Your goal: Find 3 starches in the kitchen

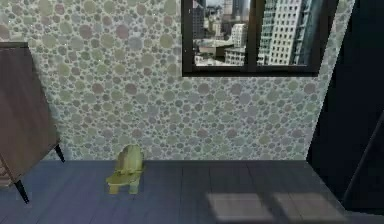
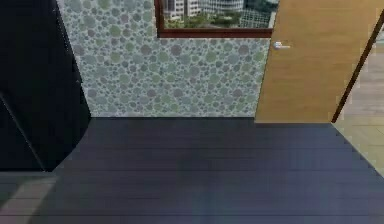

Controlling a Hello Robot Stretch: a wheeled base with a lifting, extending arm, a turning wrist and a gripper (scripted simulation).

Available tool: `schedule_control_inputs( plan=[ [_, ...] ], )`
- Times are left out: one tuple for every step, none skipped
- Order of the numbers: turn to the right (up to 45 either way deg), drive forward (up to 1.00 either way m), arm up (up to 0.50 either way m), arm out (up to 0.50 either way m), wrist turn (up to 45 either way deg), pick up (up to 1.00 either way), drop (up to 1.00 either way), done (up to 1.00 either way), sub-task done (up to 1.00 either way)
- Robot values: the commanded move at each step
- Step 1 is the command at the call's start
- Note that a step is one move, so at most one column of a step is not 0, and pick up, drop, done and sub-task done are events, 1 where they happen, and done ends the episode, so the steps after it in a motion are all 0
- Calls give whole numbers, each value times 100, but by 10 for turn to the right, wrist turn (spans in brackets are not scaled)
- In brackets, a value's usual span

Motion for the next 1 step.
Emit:
schedule_control_inputs(
  plan=[
    [450, 0, 0, 0, 0, 0, 0, 0, 0]
  ],
)
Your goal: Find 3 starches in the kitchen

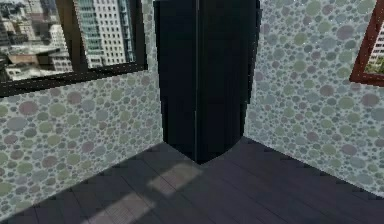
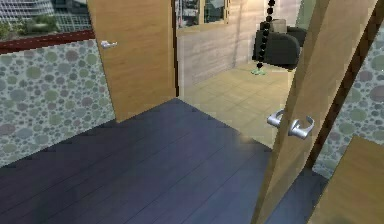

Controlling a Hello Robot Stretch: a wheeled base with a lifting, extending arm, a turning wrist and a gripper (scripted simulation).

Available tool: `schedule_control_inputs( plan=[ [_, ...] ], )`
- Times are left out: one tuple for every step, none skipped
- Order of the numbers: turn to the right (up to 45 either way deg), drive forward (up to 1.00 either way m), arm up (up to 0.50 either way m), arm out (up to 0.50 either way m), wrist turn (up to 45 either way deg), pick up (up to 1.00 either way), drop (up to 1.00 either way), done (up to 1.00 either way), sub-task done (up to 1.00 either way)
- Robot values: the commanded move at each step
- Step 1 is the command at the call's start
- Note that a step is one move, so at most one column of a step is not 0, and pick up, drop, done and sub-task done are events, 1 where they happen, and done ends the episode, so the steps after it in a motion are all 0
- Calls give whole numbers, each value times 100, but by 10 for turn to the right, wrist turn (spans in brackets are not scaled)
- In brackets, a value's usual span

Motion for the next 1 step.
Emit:
schedule_control_inputs(
  plan=[
    [60, 0, 0, 0, 0, 0, 0, 0, 0]
  ],
)
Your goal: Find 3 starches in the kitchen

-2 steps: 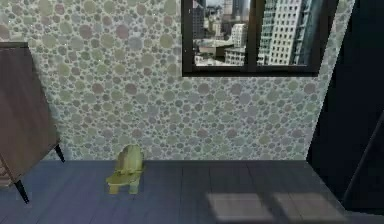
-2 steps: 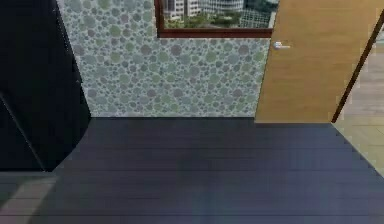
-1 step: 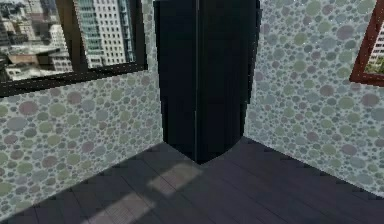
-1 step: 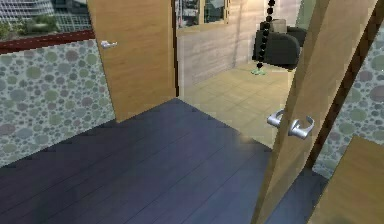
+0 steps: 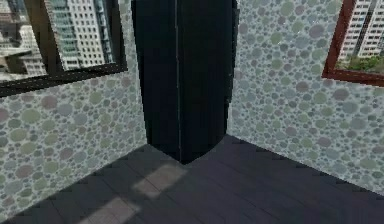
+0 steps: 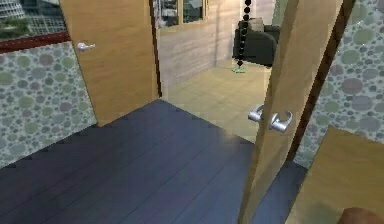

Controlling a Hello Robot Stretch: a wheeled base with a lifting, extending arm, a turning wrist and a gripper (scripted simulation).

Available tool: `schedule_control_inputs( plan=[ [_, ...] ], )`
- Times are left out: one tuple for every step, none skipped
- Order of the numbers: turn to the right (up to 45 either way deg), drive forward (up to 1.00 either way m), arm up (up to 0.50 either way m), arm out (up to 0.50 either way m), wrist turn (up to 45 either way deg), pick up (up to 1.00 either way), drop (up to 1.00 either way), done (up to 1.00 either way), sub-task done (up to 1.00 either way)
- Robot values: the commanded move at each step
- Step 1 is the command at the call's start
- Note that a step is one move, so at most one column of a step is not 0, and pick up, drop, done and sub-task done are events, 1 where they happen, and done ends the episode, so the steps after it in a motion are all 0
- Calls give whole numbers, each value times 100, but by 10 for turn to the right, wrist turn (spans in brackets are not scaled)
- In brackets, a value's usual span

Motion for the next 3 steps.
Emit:
schedule_control_inputs(
  plan=[
    [0, 30, 0, 0, 0, 0, 0, 0, 0],
    [-450, 0, 0, 0, 0, 0, 0, 0, 0],
    [-270, 0, 0, 0, 0, 0, 0, 0, 0]
  ],
)
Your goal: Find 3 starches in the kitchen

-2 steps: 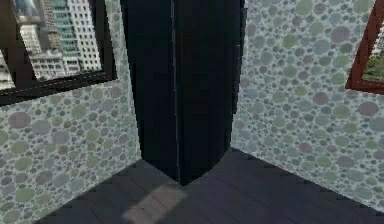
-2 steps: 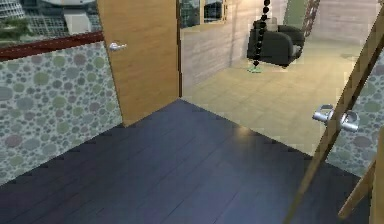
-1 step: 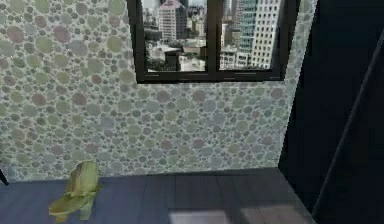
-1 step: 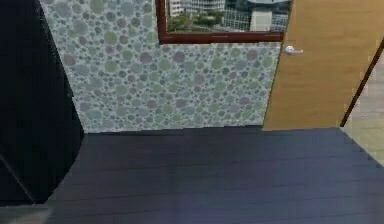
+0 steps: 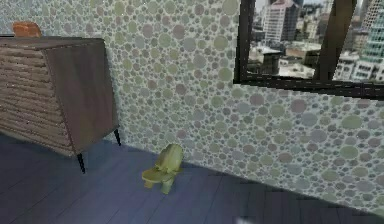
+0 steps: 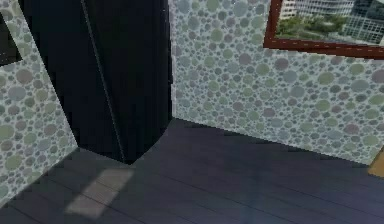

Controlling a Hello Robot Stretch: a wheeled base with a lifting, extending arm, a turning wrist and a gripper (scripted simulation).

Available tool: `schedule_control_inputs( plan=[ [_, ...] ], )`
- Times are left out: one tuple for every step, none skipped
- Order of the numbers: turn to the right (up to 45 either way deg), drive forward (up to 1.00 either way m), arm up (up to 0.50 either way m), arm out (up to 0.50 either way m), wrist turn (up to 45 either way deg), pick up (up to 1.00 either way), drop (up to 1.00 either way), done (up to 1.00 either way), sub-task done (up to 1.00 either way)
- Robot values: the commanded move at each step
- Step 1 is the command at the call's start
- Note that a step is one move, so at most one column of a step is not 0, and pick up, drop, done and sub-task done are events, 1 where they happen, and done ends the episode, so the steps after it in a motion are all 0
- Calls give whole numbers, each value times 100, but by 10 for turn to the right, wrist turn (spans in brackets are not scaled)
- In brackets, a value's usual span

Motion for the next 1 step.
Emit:
schedule_control_inputs(
  plan=[
    [0, 15, 0, 0, 0, 0, 0, 0, 0]
  ],
)
